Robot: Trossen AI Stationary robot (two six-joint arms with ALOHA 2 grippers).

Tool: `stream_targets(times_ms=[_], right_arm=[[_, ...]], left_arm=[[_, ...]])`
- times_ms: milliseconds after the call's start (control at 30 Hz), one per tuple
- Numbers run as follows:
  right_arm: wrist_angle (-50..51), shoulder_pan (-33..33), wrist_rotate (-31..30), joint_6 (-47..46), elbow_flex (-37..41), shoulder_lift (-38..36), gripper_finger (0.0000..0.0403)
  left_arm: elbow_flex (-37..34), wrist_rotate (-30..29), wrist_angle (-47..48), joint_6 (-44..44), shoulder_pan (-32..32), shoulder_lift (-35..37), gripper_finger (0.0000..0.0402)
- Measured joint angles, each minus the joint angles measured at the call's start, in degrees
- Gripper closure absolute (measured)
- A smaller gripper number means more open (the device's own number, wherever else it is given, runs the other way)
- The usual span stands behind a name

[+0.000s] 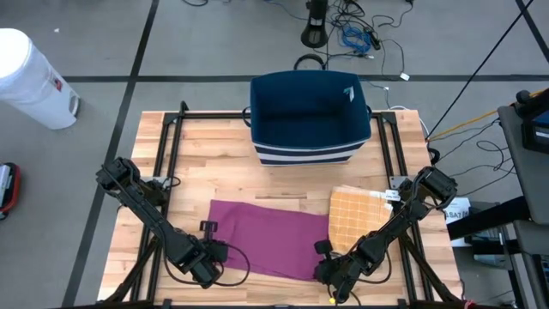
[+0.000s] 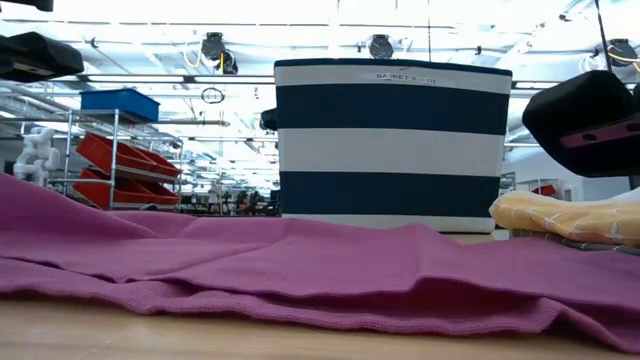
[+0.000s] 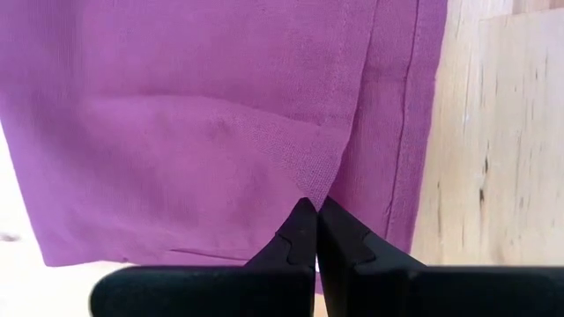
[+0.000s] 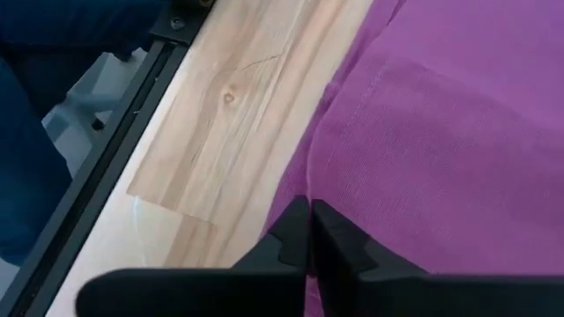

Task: Fold towel
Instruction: Fold the purple towel

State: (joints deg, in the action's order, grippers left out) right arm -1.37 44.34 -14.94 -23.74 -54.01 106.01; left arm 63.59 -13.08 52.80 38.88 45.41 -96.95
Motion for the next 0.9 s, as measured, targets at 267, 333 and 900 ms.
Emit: stream_targets(times_ms=[267, 333, 900], right_arm=[[2.28, 1.19, -0.36, 1.52, 0.0, -7.42, 0.0402], [3.21, 1.98, -0.36, 1.62, -0.04, -9.95, 0.0402], [8.45, 3.41, 6.49, -10.37, -0.05, -5.83, 0.0369]], left_arm=[[0.0, 0.31, 0.74, -0.44, -0.01, 0.01, 0.0401], [0.0, 0.59, 0.96, -0.46, 0.0, 0.01, 0.0401], [0.0, 6.95, 1.25, -1.71, 0.15, 0.01, 0.0401]])
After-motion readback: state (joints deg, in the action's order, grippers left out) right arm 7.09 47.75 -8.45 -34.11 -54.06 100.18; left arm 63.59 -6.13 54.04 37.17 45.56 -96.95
